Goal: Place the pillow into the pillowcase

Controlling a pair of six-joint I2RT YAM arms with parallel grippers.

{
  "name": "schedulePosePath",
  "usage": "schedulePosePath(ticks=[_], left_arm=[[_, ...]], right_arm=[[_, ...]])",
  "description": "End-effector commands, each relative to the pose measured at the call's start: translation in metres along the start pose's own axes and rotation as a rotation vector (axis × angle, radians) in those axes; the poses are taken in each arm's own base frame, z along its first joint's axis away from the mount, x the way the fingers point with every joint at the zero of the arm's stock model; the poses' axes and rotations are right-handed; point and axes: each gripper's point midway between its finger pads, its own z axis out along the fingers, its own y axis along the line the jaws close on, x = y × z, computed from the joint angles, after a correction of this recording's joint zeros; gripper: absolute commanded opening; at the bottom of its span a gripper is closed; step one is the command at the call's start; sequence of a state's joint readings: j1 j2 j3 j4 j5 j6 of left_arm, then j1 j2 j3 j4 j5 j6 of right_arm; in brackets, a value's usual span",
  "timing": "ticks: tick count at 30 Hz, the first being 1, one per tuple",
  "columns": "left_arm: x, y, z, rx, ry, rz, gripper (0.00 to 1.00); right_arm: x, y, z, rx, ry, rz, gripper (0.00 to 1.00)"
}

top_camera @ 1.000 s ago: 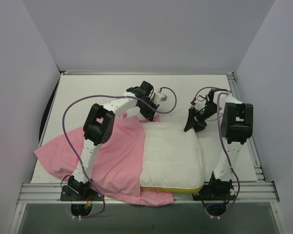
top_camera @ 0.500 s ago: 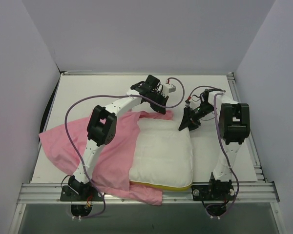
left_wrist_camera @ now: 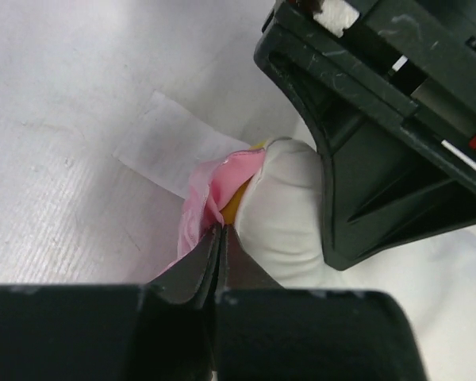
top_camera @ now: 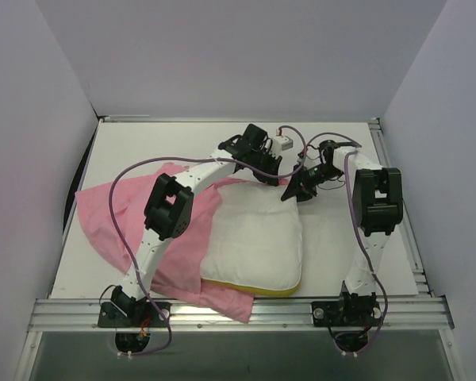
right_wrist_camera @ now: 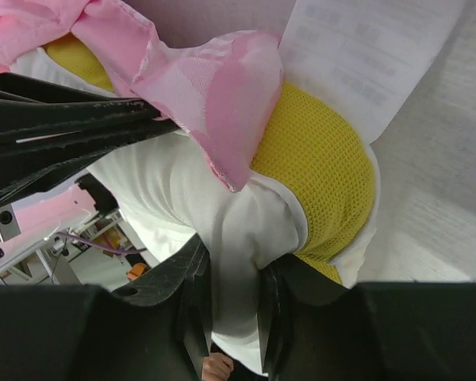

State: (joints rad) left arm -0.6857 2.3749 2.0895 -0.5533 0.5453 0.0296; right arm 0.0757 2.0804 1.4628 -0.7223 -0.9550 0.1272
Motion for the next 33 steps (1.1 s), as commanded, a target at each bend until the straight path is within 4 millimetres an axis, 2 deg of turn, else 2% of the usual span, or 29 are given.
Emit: schedulePosePath(ticks=[1, 3, 5, 6, 7, 8, 9, 10, 11, 12, 13, 14, 16, 17, 20, 22, 23, 26, 29, 31, 33], left_arm=[[-0.076, -0.029, -0.014, 0.042, -0.234, 0.087, 0.00], [-0.086, -0.021, -0.022, 0.009, -0.255, 0.083, 0.00], [-0.098, -0.002, -0.046, -0.059, -0.277, 0.082, 0.02], [-0.103, 0.009, -0.063, -0.131, -0.272, 0.077, 0.28], [-0.105, 0.026, -0.080, -0.199, -0.270, 0.058, 0.40], [-0.102, 0.028, -0.104, -0.257, -0.231, 0.105, 0.49], [-0.096, 0.042, -0.120, -0.338, -0.204, 0.106, 0.63], [-0.087, 0.046, -0.132, -0.378, -0.173, 0.113, 0.65], [-0.086, 0.043, -0.164, -0.421, -0.172, 0.130, 0.74], [-0.077, 0.044, -0.177, -0.448, -0.155, 0.129, 0.79], [-0.044, 0.051, -0.175, -0.470, -0.074, 0.100, 0.82], [-0.040, 0.043, -0.196, -0.496, -0.074, 0.112, 0.83], [-0.014, 0.046, -0.204, -0.543, -0.020, 0.091, 0.85], [0.006, 0.043, -0.205, -0.546, 0.013, 0.056, 0.85], [0.038, 0.049, -0.201, -0.588, 0.084, -0.044, 0.82], [0.050, 0.053, -0.195, -0.596, 0.118, -0.086, 0.76], [0.059, 0.056, -0.189, -0.600, 0.142, -0.120, 0.70], [0.067, 0.060, -0.175, -0.577, 0.171, -0.164, 0.65], [0.073, 0.061, -0.164, -0.557, 0.191, -0.177, 0.64], [0.079, 0.064, -0.161, -0.561, 0.209, -0.180, 0.56], [0.081, 0.064, -0.156, -0.541, 0.218, -0.177, 0.48]], right_arm=[[-0.020, 0.038, -0.021, -0.086, -0.101, -0.043, 0.13], [-0.030, 0.026, -0.025, -0.062, -0.130, -0.030, 0.11], [-0.042, 0.006, -0.035, -0.014, -0.175, -0.005, 0.09], [-0.047, 0.003, -0.034, 0.000, -0.181, -0.003, 0.09], [-0.054, -0.008, -0.047, 0.007, -0.216, 0.033, 0.10], [-0.055, -0.008, -0.051, 0.012, -0.230, 0.038, 0.22], [-0.052, -0.009, -0.052, 0.007, -0.228, 0.053, 0.31], [-0.048, -0.008, -0.053, 0.007, -0.228, 0.062, 0.45], [-0.042, -0.003, -0.058, 0.012, -0.241, 0.051, 0.66], [-0.037, -0.001, -0.059, 0.013, -0.242, 0.053, 0.73], [-0.027, -0.005, -0.057, 0.022, -0.229, 0.074, 0.79], [-0.021, 0.001, -0.063, 0.029, -0.246, 0.066, 0.87], [-0.009, -0.004, -0.063, 0.055, -0.241, 0.081, 0.91], [-0.003, -0.001, -0.066, 0.056, -0.247, 0.077, 0.91], [0.015, -0.004, -0.059, 0.045, -0.198, 0.116, 0.91], [0.024, -0.008, -0.051, 0.041, -0.162, 0.136, 0.91], [0.031, -0.014, -0.043, 0.046, -0.134, 0.152, 0.90], [0.040, -0.021, -0.028, 0.047, -0.076, 0.164, 0.89], [0.047, -0.028, -0.021, 0.050, -0.047, 0.179, 0.89], [0.051, -0.031, -0.019, 0.053, -0.038, 0.176, 0.89], [0.052, -0.031, -0.017, 0.037, -0.028, 0.173, 0.76]])
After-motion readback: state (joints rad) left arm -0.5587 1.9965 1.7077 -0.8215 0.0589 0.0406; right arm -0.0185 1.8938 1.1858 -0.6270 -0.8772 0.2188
